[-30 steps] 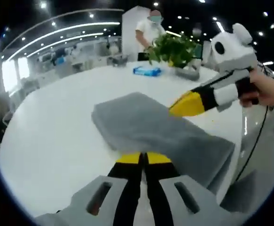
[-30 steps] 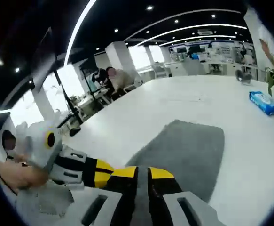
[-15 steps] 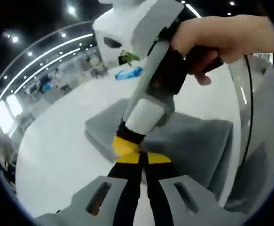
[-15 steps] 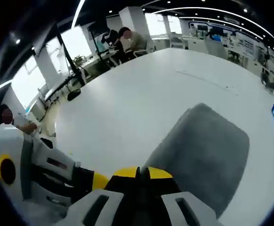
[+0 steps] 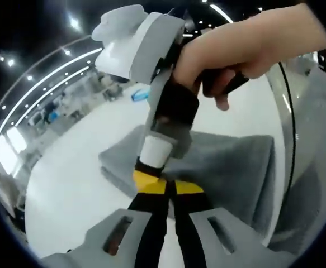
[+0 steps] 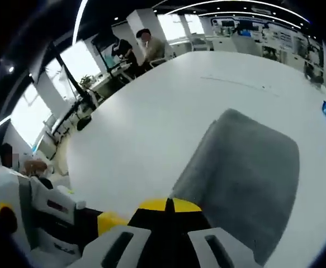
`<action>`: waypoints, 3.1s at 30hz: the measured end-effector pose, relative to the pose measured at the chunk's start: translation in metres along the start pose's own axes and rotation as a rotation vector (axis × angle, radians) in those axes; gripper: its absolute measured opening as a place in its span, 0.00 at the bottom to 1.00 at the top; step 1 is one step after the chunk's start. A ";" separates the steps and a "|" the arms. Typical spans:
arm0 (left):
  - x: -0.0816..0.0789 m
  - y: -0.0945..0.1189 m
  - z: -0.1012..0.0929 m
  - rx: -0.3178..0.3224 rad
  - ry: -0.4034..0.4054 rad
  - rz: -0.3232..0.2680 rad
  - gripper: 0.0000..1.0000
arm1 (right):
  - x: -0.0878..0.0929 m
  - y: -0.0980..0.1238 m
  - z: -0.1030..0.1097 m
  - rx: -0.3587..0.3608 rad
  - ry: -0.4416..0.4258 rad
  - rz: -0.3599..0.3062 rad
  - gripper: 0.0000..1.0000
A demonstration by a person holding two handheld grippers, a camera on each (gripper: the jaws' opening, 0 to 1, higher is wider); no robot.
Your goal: Open the folded towel by lifting each exposed corner and separating the folded layers until the towel lies flat within the target outline without major curled edges
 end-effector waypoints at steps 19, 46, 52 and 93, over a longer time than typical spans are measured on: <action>-0.010 0.002 0.001 -0.009 -0.047 -0.033 0.01 | -0.006 0.004 -0.014 0.072 0.048 -0.004 0.09; -0.027 0.004 -0.004 -0.007 -0.059 -0.122 0.00 | -0.003 0.031 -0.034 0.068 -0.110 -0.041 0.00; -0.002 0.006 0.017 -0.066 0.084 -0.035 0.00 | 0.015 0.053 -0.064 0.110 -0.207 -0.080 0.00; 0.066 0.005 0.042 -0.179 0.469 0.186 0.04 | 0.023 -0.025 0.002 0.030 0.267 0.053 0.04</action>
Point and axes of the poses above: the point that each gripper's makers call its tool centre point, and the gripper's own axes: y roughly backward along the fingers, z roughly to its left, x roughly out of its underside, the point moved 3 cm from there along y, roughly backward along the fingers, and after that the axes turned 5 degrees about -z, right-handed, at the moved point
